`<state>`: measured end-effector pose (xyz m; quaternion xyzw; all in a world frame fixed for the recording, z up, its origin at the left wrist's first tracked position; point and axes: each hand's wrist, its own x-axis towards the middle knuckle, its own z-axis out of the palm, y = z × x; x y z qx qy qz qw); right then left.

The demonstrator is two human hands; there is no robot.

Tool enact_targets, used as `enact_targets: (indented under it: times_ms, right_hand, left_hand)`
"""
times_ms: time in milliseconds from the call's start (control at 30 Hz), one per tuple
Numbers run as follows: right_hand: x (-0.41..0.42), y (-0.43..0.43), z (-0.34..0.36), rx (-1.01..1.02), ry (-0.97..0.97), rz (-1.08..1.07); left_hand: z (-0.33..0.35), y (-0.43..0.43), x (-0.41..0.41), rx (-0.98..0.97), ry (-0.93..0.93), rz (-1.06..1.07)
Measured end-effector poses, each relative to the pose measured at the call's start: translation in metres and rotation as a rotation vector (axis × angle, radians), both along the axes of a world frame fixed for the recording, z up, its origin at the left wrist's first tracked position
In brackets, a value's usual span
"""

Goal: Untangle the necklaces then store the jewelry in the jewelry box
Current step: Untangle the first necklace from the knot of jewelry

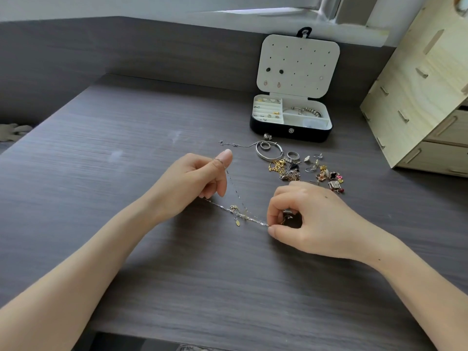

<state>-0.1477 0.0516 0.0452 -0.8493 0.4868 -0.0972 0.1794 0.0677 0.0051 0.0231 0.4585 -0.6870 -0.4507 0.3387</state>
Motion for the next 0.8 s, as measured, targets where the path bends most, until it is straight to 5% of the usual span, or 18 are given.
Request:
enact_targets:
  times_ms: [167,300,533,800]
  right_hand:
    - [0.001,-0.005,0.007,0.024,0.062,0.047]
    - [0.009,-0.015,0.005,-0.032,-0.083,0.008]
    - [0.026,-0.034,0.009,0.244,-0.171,0.124]
    - [0.030,-0.035,0.005,0.326,-0.161,0.201]
  left_hand:
    - [0.002,0.006,-0.003,-0.037,-0.025,-0.036]
    - [0.003,0.006,-0.002,-0.032,-0.004,-0.029]
    - [0.012,0.010,-0.003,-0.017,0.039,-0.001]
    - [0.015,0.011,-0.004,-0.020,0.045,-0.007]
